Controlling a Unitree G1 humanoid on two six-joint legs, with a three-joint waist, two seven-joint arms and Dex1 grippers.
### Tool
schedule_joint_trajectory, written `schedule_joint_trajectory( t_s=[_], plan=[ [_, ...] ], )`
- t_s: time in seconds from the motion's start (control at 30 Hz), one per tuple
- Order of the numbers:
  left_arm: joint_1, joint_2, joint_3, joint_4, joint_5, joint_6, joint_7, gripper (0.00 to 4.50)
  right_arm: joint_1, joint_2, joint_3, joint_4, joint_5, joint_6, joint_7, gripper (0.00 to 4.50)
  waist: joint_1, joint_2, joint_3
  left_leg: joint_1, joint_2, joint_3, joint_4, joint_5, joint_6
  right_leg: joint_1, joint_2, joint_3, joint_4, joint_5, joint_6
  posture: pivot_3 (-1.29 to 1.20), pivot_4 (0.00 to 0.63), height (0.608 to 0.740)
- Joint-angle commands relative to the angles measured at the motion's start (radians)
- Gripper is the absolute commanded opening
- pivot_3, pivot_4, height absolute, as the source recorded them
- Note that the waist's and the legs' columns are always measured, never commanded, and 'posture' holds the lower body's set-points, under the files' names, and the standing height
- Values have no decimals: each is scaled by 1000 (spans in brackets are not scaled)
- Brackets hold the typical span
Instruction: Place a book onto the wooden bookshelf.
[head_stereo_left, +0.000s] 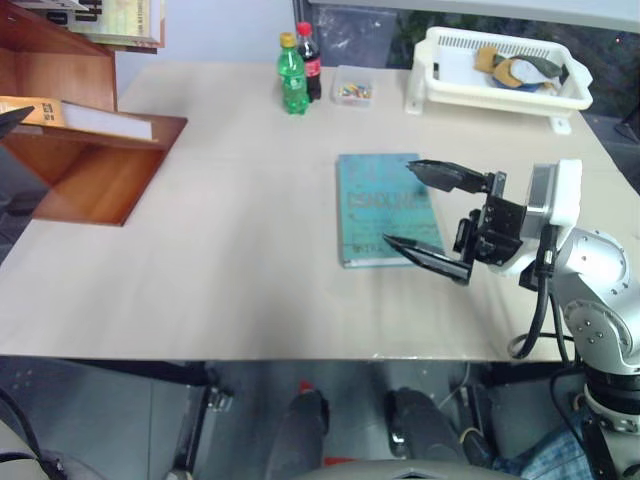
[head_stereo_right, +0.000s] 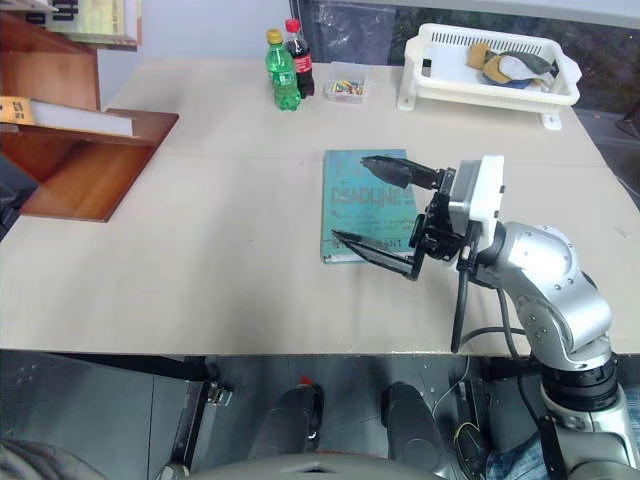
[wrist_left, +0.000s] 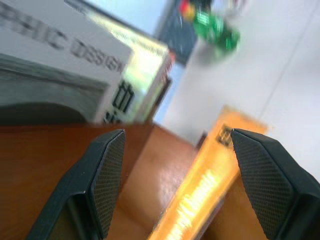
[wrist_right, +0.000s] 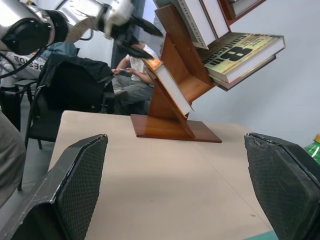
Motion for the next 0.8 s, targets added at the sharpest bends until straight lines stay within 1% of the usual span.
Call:
schedule_joint_trajectory(
  t_s=[0.03,0.07,0.13,0.2,0.27,0.3,0.33,0.4,0.43,0.5,0.57,0.63,0.8],
  plan=[
    [161,-53,138,-199,-203,185,-73,3103,-32,-1,-16,0,10,-20,17,4500,1,1,0,0,0,-1,0,0,0,0,0,0,0,0,0,0,150,740],
    [232,-87,180,-273,-250,240,-50,2957,-39,-1,-14,6,7,-20,20,4500,2,1,0,1,1,-1,0,0,0,1,-1,0,1,0,0,0,150,740],
    [387,-174,245,-447,-320,353,38,2061,-47,-3,-15,10,7,-17,24,4500,1,4,-1,1,2,-1,1,0,0,1,-1,0,1,0,0,0,150,740],
    [529,-305,281,-659,-367,474,213,1099,-52,-9,-19,14,5,-17,29,4500,4,4,-2,1,3,-1,2,0,0,1,-3,0,1,0,0,0,150,740],
    [615,-436,284,-823,-362,542,407,285,-52,-16,-26,11,5,-14,30,4500,6,4,-2,1,3,-3,2,0,0,1,-3,-1,1,1,0,0,150,740],
    [635,-514,278,-886,-345,573,529,94,-50,-21,-30,4,6,-10,27,4500,8,4,-2,1,2,-4,2,0,0,1,-4,0,2,1,0,0,150,740],
    [641,-607,259,-938,-304,595,672,94,-45,-26,-36,-6,9,-6,23,4500,11,3,-2,1,2,-4,2,0,0,1,-4,0,1,1,0,0,150,740],
    [644,-714,234,-998,-246,635,849,94,-41,-33,-40,-14,12,-3,19,4500,23,2,-3,0,1,-3,3,0,0,1,-3,-1,2,1,0,0,150,740],
    [639,-749,222,-1014,-222,636,898,94,-39,-36,-42,-16,11,-3,18,4500,26,2,-3,0,0,-3,3,0,0,2,-3,-1,2,1,0,0,150,740],
    [598,-787,203,-995,-159,633,1007,94,-33,-43,-49,-23,15,-1,12,4500,29,2,-3,1,-2,-3,3,0,0,2,-3,-1,2,1,0,0,150,740],
    [521,-780,193,-923,-108,595,1077,94,-26,-50,-55,-31,16,0,5,4500,29,1,-3,1,-3,-4,3,0,0,2,-2,-1,2,1,0,0,150,740],
    [452,-755,186,-845,-76,562,1112,94,-21,-53,-58,-37,15,-1,0,4500,30,1,-3,0,-3,-5,3,0,0,2,-1,-2,2,1,-1,0,150,740],
    [343,-705,185,-702,-83,532,1091,94,-10,-57,-65,-49,16,0,-9,4500,17,1,-4,2,-3,-2,3,0,0,2,-1,0,1,1,-1,0,150,740]
  ],
)
